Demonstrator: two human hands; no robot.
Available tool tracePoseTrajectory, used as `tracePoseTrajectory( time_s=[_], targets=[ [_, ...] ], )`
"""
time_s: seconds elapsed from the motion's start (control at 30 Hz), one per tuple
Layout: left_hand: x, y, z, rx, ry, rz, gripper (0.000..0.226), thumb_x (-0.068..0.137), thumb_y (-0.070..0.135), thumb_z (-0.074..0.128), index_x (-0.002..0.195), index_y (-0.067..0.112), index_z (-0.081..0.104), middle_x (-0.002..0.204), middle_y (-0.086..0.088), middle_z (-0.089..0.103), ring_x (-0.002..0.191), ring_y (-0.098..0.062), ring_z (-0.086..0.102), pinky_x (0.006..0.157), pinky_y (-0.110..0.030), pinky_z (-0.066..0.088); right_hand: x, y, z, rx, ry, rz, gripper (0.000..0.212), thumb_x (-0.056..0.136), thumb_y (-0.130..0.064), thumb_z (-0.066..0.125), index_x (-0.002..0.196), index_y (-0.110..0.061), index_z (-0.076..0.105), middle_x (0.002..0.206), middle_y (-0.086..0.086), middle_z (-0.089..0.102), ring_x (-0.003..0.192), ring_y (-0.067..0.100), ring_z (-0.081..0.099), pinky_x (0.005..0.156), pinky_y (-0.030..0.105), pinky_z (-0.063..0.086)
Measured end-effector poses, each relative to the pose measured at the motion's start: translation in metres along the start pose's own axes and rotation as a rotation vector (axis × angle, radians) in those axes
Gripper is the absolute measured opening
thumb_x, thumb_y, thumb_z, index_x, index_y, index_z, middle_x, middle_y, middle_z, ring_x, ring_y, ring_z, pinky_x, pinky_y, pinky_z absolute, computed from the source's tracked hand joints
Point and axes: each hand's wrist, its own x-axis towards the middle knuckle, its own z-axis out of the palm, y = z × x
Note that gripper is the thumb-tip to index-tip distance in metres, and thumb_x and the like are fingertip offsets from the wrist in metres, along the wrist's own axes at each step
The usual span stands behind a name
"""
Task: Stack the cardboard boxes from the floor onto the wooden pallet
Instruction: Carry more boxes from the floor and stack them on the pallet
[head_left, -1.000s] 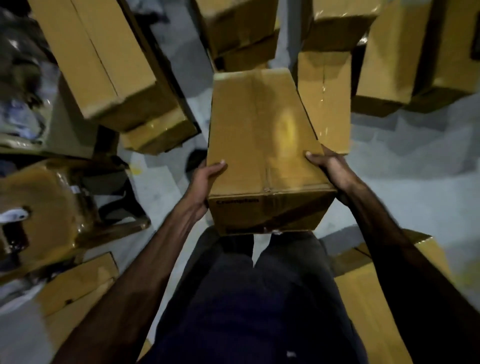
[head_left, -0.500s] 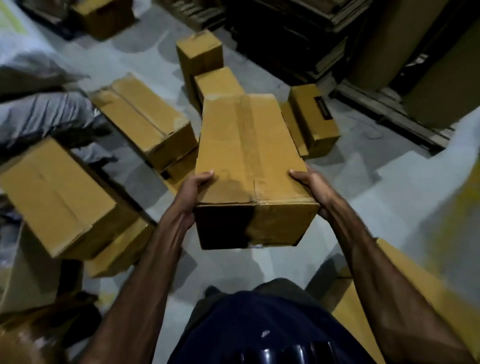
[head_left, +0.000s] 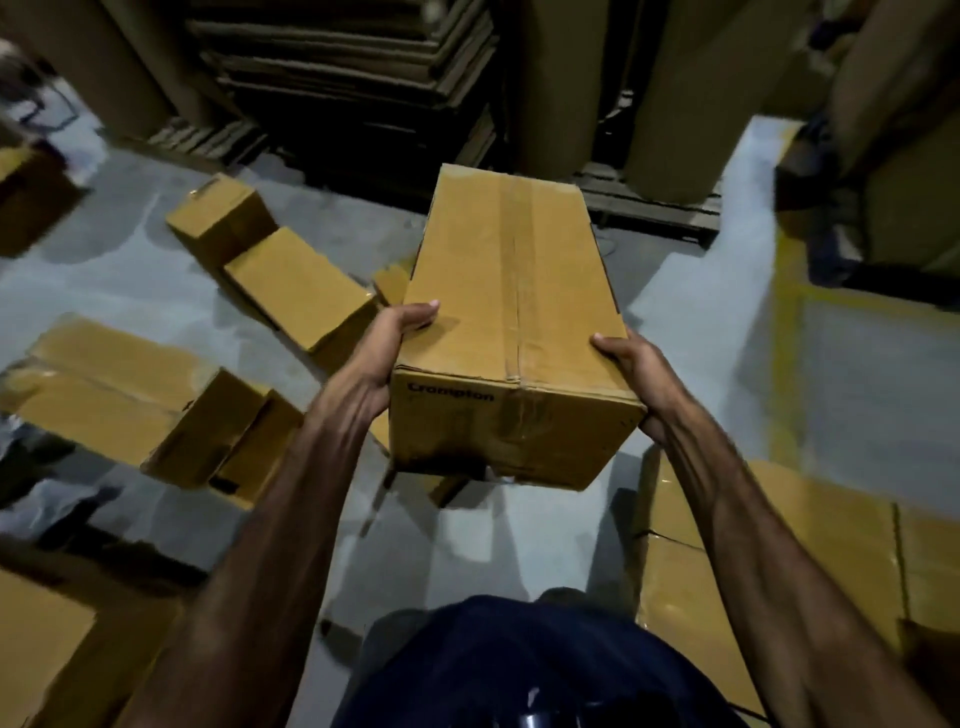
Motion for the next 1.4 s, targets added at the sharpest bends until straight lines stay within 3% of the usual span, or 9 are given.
tracePoseTrajectory(
  time_s=[0.13, 0.3, 0.47, 0.63, 0.73, 0.83, 1.0, 1.3, 1.4],
  targets=[
    [0.025, 0.011, 0.073, 0.071, -0.123, -0.017, 0.034, 0.096, 0.034, 0.069, 0.114, 0.005, 0.071, 0.097, -0.012, 0.074, 0.075, -0.026, 0.069, 0.069, -0.032, 0.055, -0.01, -0.018, -0.062, 0.161, 0.147, -0.036, 0.03, 0.099, -0.024, 0.063, 0.128, -0.024, 0.066, 0.123, 0.006, 0.075, 0.102, 0.023, 0.073, 0.087, 0.037, 0.057],
    [0.059, 0.024, 0.152, 0.165, -0.285, -0.089, 0.032, 0.096, 0.034, 0.068, 0.111, 0.006, 0.073, 0.093, -0.012, 0.075, 0.071, -0.025, 0.071, 0.064, -0.031, 0.057, -0.023, -0.025, -0.121, 0.376, 0.358, -0.046, 0.065, 0.093, -0.038, 0.07, 0.152, -0.02, 0.051, 0.138, 0.006, 0.068, 0.105, 0.022, 0.072, 0.076, 0.032, 0.058],
    [0.104, 0.026, 0.23, 0.264, -0.493, -0.163, 0.039, 0.095, 0.031, 0.069, 0.123, 0.005, 0.071, 0.104, -0.015, 0.076, 0.079, -0.03, 0.073, 0.075, -0.037, 0.06, -0.041, -0.021, -0.164, 0.472, 0.573, -0.036, 0.053, 0.087, -0.04, 0.075, 0.133, -0.016, 0.067, 0.124, 0.009, 0.075, 0.095, 0.023, 0.072, 0.075, 0.034, 0.057],
    [0.151, 0.024, 0.298, 0.354, -0.714, -0.263, 0.045, 0.095, 0.029, 0.067, 0.133, 0.005, 0.067, 0.112, -0.017, 0.076, 0.086, -0.03, 0.074, 0.078, -0.038, 0.063, -0.051, -0.019, -0.189, 0.497, 0.778, -0.1, 0.09, 0.075, -0.044, 0.08, 0.156, -0.02, 0.049, 0.139, 0.002, 0.068, 0.125, 0.026, 0.067, 0.096, 0.04, 0.058],
    [0.178, 0.03, 0.329, 0.421, -0.83, -0.309, 0.047, 0.095, 0.029, 0.066, 0.136, 0.005, 0.066, 0.127, -0.02, 0.072, 0.095, -0.032, 0.072, 0.092, -0.043, 0.059, -0.051, -0.023, -0.187, 0.473, 0.874, -0.124, 0.109, 0.064, -0.049, 0.083, 0.161, -0.025, 0.04, 0.142, -0.003, 0.065, 0.127, 0.017, 0.066, 0.121, 0.049, 0.04],
    [0.193, 0.038, 0.356, 0.495, -0.93, -0.343, 0.044, 0.096, 0.028, 0.066, 0.134, 0.006, 0.068, 0.124, -0.018, 0.073, 0.092, -0.031, 0.073, 0.092, -0.042, 0.058, -0.054, -0.025, -0.176, 0.524, 0.975, -0.11, 0.122, 0.056, -0.051, 0.085, 0.164, -0.028, 0.033, 0.141, -0.005, 0.066, 0.125, 0.014, 0.066, 0.123, 0.051, 0.036],
    [0.2, 0.033, 0.404, 0.654, -1.078, -0.404, 0.037, 0.095, 0.032, 0.067, 0.124, 0.009, 0.072, 0.099, -0.012, 0.076, 0.077, -0.029, 0.073, 0.075, -0.036, 0.057, -0.067, -0.021, -0.16, 0.61, 1.174, -0.142, 0.081, 0.088, -0.031, 0.075, 0.161, -0.024, 0.04, 0.125, -0.002, 0.073, 0.12, 0.018, 0.067, 0.121, 0.052, 0.041],
    [0.182, 0.001, 0.49, 0.856, -1.273, -0.434, 0.027, 0.099, 0.033, 0.064, 0.11, 0.01, 0.071, 0.085, -0.011, 0.075, 0.069, -0.027, 0.07, 0.067, -0.033, 0.056, -0.091, 0.007, -0.187, 0.724, 1.352, -0.234, 0.116, 0.057, -0.045, 0.091, 0.16, -0.026, 0.042, 0.145, 0.004, 0.063, 0.129, 0.024, 0.063, 0.122, 0.05, 0.04],
    [0.185, -0.006, 0.517, 0.898, -1.275, -0.404, 0.028, 0.099, 0.032, 0.064, 0.113, 0.008, 0.069, 0.086, -0.011, 0.075, 0.073, -0.028, 0.07, 0.071, -0.036, 0.055, -0.084, 0.002, -0.209, 0.713, 1.356, -0.262, 0.092, 0.084, -0.038, 0.082, 0.162, -0.022, 0.036, 0.134, -0.008, 0.061, 0.109, 0.01, 0.063, 0.119, 0.04, 0.038]
  ],
)
